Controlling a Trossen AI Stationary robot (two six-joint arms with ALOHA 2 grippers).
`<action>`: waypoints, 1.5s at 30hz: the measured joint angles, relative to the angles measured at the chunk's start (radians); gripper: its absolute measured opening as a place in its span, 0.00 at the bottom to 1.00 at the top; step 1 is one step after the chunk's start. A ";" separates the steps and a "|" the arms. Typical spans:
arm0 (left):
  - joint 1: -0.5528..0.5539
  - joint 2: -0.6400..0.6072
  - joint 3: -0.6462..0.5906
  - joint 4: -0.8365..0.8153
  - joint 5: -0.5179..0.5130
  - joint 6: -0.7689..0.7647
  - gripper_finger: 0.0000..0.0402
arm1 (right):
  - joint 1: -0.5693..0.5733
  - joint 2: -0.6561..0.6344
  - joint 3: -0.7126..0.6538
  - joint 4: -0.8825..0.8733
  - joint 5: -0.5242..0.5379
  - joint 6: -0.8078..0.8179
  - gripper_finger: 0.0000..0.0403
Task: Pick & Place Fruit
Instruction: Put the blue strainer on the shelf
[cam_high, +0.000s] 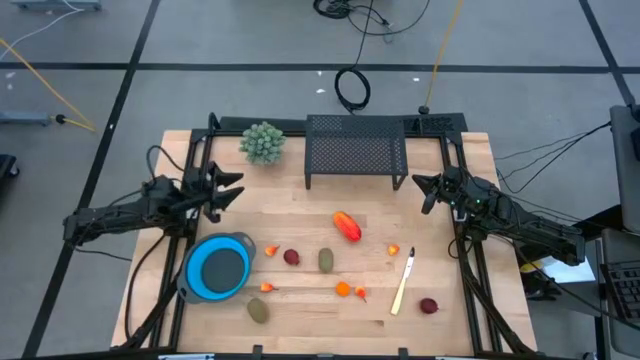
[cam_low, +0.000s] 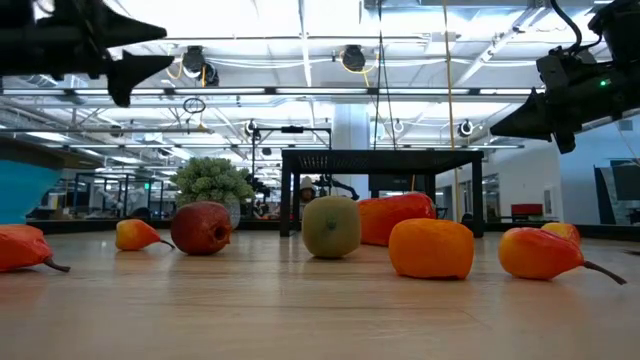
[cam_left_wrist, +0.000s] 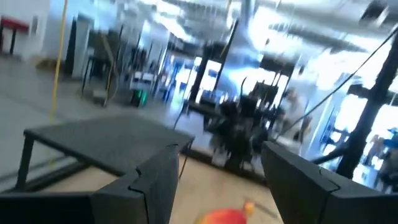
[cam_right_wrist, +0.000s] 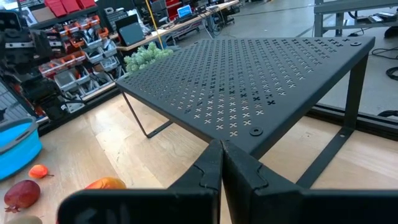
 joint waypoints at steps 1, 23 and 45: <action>0.000 0.044 0.037 -0.039 0.001 0.001 0.57 | 0.000 0.000 0.000 0.000 0.000 0.000 0.00; 0.000 0.808 0.859 -1.476 0.144 -0.024 0.57 | 0.000 0.000 0.000 0.000 0.000 0.000 0.00; -0.001 0.807 0.854 -1.562 0.141 -0.129 0.57 | 0.000 0.000 0.000 0.000 -0.001 0.000 0.00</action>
